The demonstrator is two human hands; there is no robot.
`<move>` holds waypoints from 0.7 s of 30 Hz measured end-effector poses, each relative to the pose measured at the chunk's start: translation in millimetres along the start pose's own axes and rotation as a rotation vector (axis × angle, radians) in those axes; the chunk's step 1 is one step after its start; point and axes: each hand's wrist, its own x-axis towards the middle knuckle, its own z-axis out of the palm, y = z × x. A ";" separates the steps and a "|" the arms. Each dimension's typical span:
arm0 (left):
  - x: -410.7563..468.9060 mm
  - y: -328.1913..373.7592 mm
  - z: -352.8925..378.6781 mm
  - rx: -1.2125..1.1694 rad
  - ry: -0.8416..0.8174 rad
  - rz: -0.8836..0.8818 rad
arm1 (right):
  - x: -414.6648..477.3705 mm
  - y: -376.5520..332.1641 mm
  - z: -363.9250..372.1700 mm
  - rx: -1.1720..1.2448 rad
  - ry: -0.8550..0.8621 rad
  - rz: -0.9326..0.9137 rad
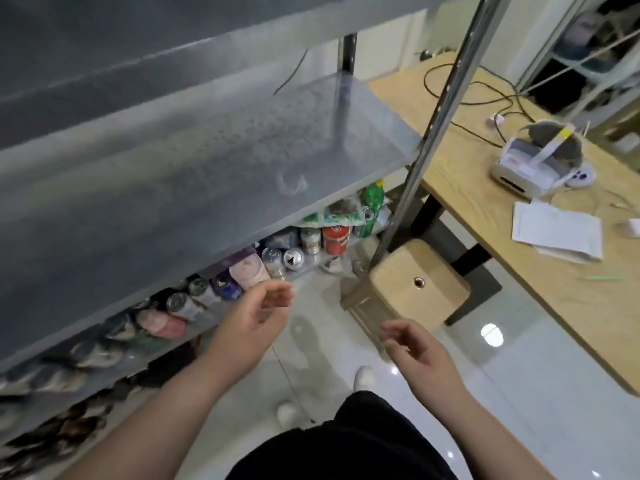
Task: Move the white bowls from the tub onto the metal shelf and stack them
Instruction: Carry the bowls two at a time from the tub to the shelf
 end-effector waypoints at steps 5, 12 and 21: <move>-26.8 -14.0 13.8 0.078 -0.110 -0.065 | -59.1 50.1 9.6 0.012 -0.014 0.149; -58.4 -27.0 60.9 0.141 -0.225 -0.131 | -95.9 87.1 -9.9 0.138 0.150 0.205; -27.9 -23.0 128.3 0.299 -0.715 -0.057 | -203.0 104.0 -38.2 0.231 0.671 0.353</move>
